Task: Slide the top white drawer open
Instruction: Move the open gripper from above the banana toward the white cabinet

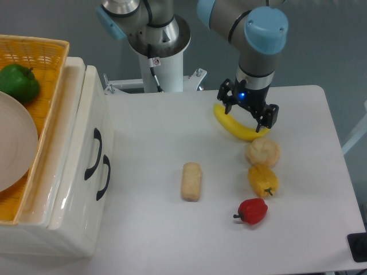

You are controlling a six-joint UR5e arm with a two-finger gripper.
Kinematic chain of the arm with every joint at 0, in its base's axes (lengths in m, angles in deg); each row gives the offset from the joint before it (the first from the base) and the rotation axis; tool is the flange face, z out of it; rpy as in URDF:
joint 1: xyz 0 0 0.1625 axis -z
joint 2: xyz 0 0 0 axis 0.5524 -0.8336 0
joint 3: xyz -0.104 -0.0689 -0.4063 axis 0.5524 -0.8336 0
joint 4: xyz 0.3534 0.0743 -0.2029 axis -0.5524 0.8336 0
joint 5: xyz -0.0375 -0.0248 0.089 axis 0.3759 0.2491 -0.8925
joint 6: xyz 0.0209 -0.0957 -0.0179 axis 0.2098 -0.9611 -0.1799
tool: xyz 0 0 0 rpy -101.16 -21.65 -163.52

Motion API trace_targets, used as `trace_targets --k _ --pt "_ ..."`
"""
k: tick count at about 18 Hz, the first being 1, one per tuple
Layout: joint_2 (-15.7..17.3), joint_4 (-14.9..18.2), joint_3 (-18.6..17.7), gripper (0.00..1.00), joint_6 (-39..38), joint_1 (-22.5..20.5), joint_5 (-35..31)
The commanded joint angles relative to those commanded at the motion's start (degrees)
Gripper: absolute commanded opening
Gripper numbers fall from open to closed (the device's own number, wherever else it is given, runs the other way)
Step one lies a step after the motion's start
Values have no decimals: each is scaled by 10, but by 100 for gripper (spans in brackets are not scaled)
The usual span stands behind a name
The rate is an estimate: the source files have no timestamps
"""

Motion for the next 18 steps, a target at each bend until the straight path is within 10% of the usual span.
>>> trace_targets --k 18 --pt "0 20 33 100 -349 98 75"
